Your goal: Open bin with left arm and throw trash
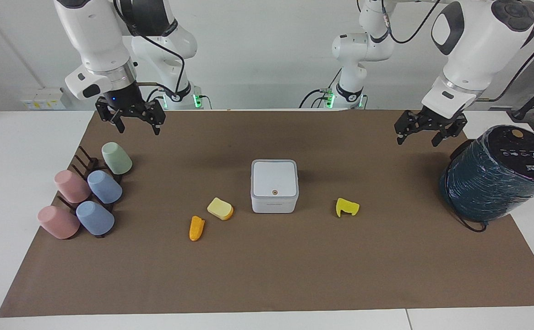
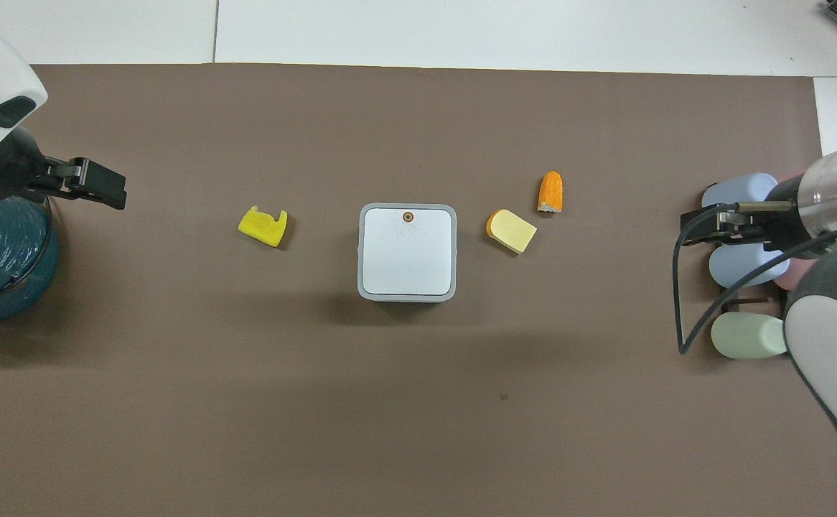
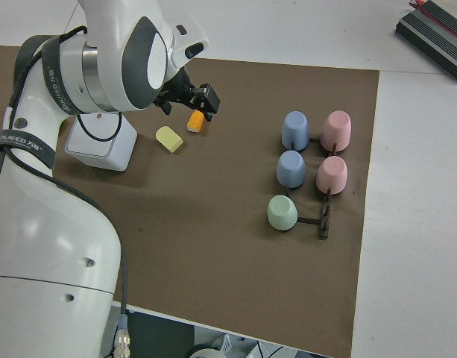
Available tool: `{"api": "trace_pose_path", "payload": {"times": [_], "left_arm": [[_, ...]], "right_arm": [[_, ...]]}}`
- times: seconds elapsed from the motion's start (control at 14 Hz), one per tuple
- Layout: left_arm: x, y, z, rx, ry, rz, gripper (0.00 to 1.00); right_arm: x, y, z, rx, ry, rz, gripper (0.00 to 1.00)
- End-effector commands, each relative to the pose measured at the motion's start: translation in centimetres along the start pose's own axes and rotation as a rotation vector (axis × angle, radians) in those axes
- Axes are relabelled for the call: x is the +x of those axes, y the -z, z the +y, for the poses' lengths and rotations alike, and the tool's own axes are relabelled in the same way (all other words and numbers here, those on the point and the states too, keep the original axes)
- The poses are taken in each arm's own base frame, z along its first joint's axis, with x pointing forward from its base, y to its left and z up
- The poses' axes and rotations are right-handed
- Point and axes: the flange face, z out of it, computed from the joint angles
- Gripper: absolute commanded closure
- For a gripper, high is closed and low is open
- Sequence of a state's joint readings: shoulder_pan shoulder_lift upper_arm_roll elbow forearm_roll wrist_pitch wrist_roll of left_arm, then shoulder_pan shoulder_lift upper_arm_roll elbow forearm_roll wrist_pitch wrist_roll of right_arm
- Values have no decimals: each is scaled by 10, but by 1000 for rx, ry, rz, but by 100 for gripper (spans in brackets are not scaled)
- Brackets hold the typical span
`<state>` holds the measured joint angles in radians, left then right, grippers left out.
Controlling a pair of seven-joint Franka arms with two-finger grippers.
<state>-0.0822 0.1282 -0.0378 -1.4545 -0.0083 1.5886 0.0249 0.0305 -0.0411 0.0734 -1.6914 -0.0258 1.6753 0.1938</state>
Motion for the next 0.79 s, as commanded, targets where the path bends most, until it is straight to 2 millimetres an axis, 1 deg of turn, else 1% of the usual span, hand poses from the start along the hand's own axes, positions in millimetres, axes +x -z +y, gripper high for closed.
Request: {"api": "trace_pose_path", "payload": {"times": [0.0,0.07,0.43,0.5,0.71], "left_arm": [[-8,2,-4,19,3,18,0],[-8,3,-4,19,0,18,0],[-10,-1,1,18,-4,-2,0],[-9,-1,7,18,-12,3,0],[-6,-2,14,18,-17,29,0]], "right_arm": [[-3,0,20,11,-12,3,0],[-3,0,24,11,-19,4,0],[-3,0,21,11,-13,4,0],[-3,0,21,11,-13,4,0],[-3,0,19,11,-10,4,0]]}}
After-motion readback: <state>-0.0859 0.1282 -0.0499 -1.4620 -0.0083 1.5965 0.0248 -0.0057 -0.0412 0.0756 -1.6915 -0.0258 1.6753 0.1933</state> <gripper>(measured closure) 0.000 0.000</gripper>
